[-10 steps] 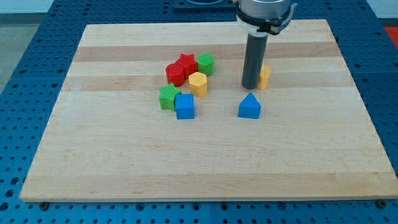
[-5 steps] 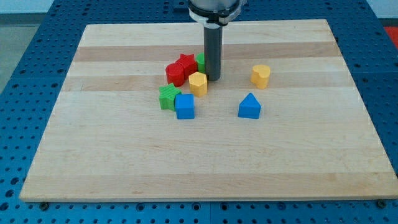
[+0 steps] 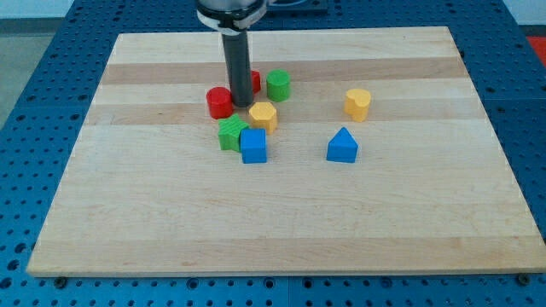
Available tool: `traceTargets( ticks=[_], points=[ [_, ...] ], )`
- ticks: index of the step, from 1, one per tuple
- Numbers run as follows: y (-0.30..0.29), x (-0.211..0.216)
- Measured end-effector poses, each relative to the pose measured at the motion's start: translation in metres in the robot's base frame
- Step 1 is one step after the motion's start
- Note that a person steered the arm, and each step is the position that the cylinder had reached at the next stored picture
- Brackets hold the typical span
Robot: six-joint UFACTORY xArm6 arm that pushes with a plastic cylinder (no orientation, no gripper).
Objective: Separate the red blocks
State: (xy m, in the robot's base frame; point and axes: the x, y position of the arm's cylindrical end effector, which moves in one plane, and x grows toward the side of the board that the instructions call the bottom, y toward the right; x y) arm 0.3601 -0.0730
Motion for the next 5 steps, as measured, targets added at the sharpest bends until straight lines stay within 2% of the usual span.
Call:
traceTargets(
  ticks=[4, 5],
  points=[
    [0.012, 0.010],
    [0.065, 0.010]
  ],
)
